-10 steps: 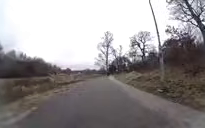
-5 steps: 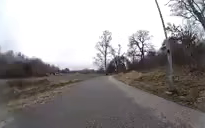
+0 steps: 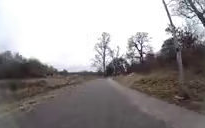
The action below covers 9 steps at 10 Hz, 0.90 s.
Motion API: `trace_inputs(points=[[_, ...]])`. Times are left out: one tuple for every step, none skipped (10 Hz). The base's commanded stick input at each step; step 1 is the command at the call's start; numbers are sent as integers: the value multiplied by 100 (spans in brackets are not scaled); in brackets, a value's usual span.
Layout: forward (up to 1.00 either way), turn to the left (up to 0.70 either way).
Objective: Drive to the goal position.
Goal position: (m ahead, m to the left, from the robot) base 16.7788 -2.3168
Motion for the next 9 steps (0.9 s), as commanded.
trace_inputs(points=[[100,0],[100,0],[100,0],[100,0],[100,0],[100,24],[100,40],[100,40],[100,40]])
